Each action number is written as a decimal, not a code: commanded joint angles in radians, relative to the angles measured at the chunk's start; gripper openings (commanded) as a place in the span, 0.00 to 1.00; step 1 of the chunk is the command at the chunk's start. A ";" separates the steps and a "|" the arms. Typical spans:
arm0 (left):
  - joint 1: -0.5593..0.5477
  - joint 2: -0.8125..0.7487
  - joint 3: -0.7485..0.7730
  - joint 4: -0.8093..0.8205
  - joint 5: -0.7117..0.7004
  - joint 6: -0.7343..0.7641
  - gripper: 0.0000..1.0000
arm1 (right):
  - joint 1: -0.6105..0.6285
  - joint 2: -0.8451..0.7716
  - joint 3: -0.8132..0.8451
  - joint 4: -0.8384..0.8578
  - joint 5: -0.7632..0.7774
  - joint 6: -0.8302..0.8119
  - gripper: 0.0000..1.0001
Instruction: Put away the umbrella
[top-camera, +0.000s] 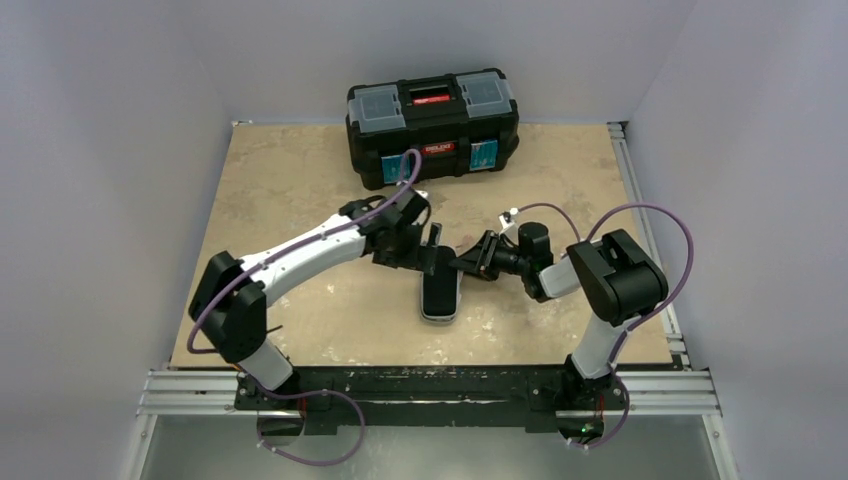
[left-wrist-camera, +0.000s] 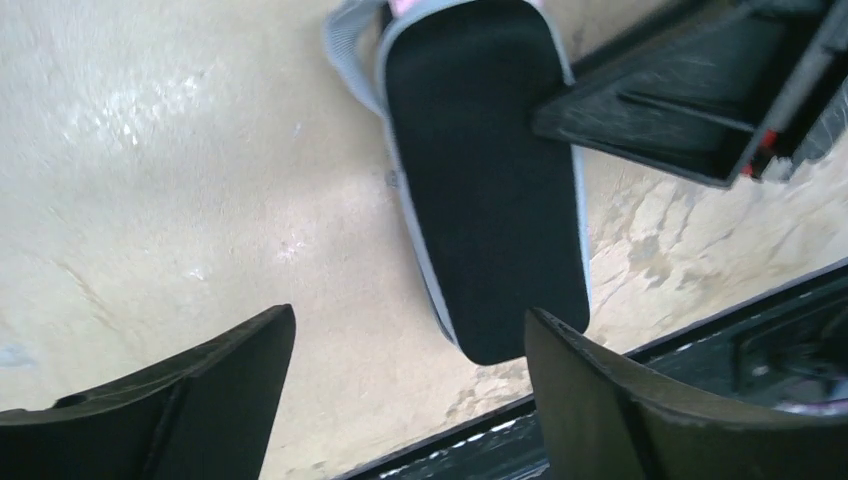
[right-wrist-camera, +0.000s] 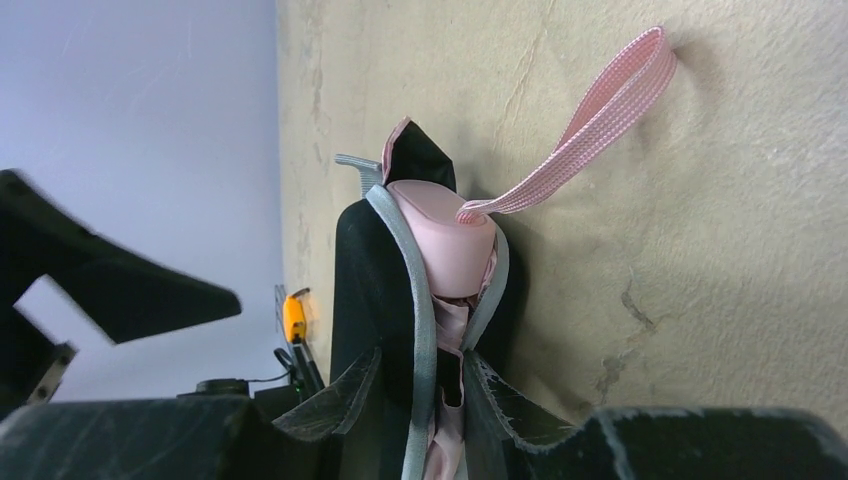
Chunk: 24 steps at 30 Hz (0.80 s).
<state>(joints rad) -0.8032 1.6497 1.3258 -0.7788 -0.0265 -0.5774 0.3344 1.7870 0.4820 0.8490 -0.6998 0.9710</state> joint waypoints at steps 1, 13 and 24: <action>0.091 -0.072 -0.193 0.254 0.216 -0.110 0.92 | 0.006 -0.011 -0.043 0.039 -0.018 0.018 0.12; 0.181 -0.071 -0.393 0.603 0.462 -0.195 1.00 | 0.007 -0.134 -0.051 0.127 -0.076 0.088 0.00; 0.225 -0.018 -0.437 0.698 0.522 -0.156 1.00 | 0.007 -0.224 -0.033 0.106 -0.087 0.106 0.00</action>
<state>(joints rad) -0.6010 1.5970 0.9001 -0.1734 0.4461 -0.7662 0.3359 1.6012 0.4229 0.9028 -0.7376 1.0489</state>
